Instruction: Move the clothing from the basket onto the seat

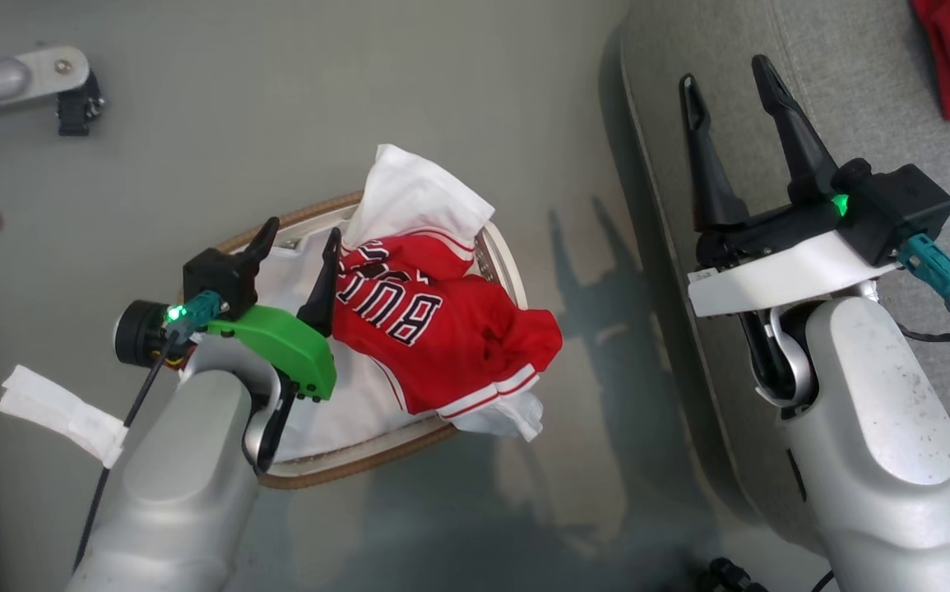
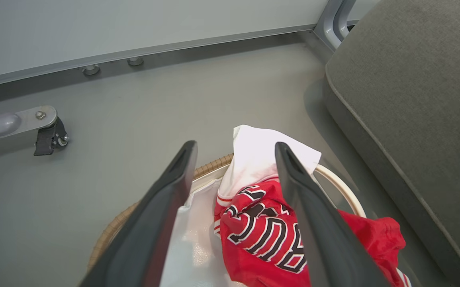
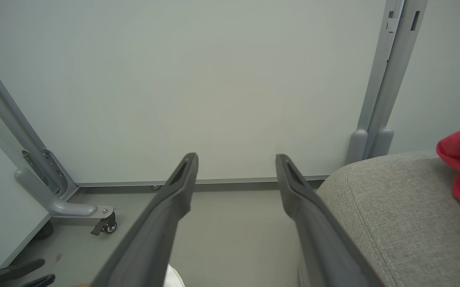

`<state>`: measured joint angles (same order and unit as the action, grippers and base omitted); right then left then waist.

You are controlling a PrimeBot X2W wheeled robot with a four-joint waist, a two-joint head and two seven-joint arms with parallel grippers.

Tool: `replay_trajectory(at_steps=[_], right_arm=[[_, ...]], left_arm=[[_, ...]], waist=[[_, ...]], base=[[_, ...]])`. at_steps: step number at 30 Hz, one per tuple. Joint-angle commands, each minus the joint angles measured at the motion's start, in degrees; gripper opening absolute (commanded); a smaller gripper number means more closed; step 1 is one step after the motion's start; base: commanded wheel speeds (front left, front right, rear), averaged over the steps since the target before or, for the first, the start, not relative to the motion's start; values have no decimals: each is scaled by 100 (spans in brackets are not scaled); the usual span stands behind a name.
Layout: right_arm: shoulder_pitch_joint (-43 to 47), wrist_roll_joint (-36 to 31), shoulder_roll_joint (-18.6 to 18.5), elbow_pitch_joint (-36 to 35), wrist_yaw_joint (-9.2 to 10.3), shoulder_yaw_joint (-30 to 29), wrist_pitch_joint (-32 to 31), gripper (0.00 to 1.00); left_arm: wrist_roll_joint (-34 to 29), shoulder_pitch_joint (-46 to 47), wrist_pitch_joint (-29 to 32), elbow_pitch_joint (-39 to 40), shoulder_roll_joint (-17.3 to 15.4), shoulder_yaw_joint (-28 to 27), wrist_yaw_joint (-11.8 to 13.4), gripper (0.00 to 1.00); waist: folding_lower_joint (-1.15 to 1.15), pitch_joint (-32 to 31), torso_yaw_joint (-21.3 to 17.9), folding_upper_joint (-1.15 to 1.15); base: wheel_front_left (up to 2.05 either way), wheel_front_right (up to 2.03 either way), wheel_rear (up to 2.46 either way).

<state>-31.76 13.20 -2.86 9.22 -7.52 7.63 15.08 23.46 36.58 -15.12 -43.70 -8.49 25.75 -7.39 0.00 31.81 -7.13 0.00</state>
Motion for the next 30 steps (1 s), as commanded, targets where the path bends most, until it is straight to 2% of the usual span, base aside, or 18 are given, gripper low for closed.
replay_trajectory(at_steps=[1, 6, 12, 23, 24, 25, 30], right_arm=[[-105, 83, -13, -88, 6, 35, 13, 100], [-268, 428, -1, -415, 6, 141, 14, 100], [-312, 477, -13, -778, 6, 348, 13, 100], [-404, 455, -14, -943, 6, 551, 14, 100], [-406, 464, -15, -930, 6, 565, 14, 100], [-406, 472, -15, -904, 6, 582, 13, 100], [-298, 474, -14, -662, 6, 620, 13, 100]], left_arm=[[90, 237, -5, -95, -103, 97, -11, 100], [425, 700, -5, -538, -371, 580, -11, 100], [1075, 1203, 168, -1016, -665, 1488, -11, 100], [1855, 1659, 684, -1461, -811, 2465, -11, 100], [1921, 1658, 677, -1488, -818, 2541, -11, 33], [2015, 1632, 646, -1500, -806, 2602, -11, 0], [2353, 1388, 391, -1670, -660, 2757, -12, 0]], waist=[[0, 662, -419, 0], [0, 1126, -648, 0], [0, 1519, -782, 0], [0, 1800, -821, 0], [0, 1785, -827, 0], [0, 1750, -829, 0], [0, 1398, -791, 0]], base=[[0, 0, 0], [0, 0, 0], [0, 0, 0], [0, 0, 0], [0, 0, 0], [0, 0, 0], [0, 0, 0]])
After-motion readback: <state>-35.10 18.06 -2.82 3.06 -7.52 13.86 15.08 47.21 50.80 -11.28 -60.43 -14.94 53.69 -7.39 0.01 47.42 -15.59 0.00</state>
